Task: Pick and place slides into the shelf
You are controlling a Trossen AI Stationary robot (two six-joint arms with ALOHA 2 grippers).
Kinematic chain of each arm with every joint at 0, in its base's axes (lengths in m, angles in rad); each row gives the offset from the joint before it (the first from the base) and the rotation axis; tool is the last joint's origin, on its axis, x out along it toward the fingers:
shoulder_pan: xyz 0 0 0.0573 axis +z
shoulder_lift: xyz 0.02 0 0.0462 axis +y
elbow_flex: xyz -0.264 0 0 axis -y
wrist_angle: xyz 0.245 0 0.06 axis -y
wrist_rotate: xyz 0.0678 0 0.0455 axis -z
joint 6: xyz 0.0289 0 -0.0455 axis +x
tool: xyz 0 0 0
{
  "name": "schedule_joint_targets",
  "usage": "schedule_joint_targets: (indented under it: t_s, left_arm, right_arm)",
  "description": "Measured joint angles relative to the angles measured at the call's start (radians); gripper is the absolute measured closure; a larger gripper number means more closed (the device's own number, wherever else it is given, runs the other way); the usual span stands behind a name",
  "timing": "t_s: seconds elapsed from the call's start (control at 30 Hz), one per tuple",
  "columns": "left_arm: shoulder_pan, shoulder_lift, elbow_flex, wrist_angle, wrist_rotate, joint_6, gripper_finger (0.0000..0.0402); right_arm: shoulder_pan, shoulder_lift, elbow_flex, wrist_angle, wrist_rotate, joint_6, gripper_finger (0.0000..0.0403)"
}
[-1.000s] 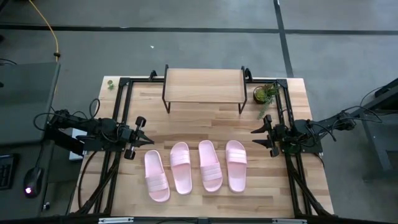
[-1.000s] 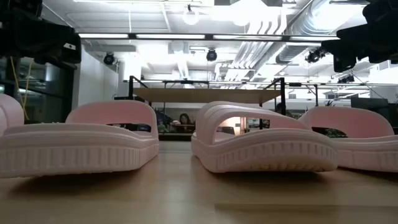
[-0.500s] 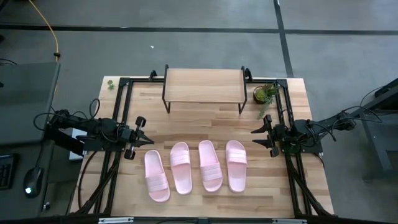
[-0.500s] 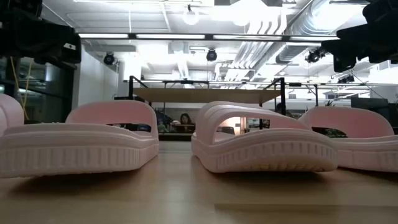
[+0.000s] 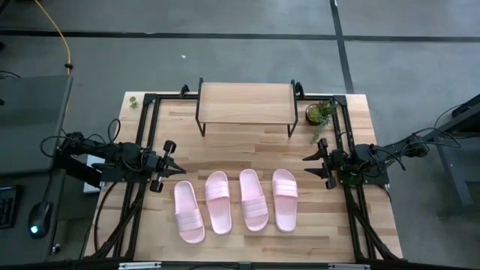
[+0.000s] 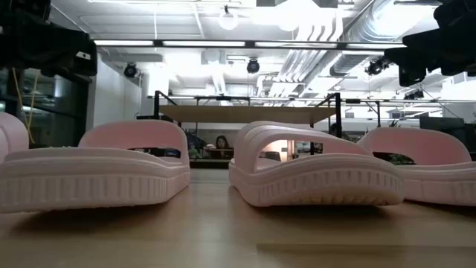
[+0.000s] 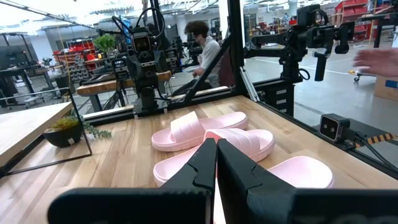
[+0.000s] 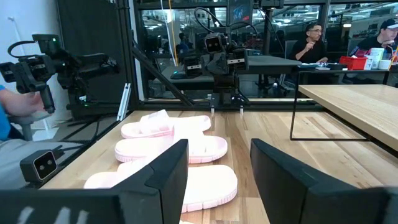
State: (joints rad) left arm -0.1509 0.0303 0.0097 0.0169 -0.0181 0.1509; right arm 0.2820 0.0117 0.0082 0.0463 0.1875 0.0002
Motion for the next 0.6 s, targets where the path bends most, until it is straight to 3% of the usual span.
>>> schedule_joint_targets:
  t_s: [0.43, 0.6]
  left_arm:
    - [0.000, 0.000, 0.000, 0.000, 0.000, 0.000, 0.0399]
    - [0.000, 0.000, 0.000, 0.000, 0.000, 0.000, 0.0399]
  right_arm:
    - [0.000, 0.000, 0.000, 0.000, 0.000, -0.002, 0.0237]
    - [0.000, 0.000, 0.000, 0.002, 0.024, -0.091, 0.0237]
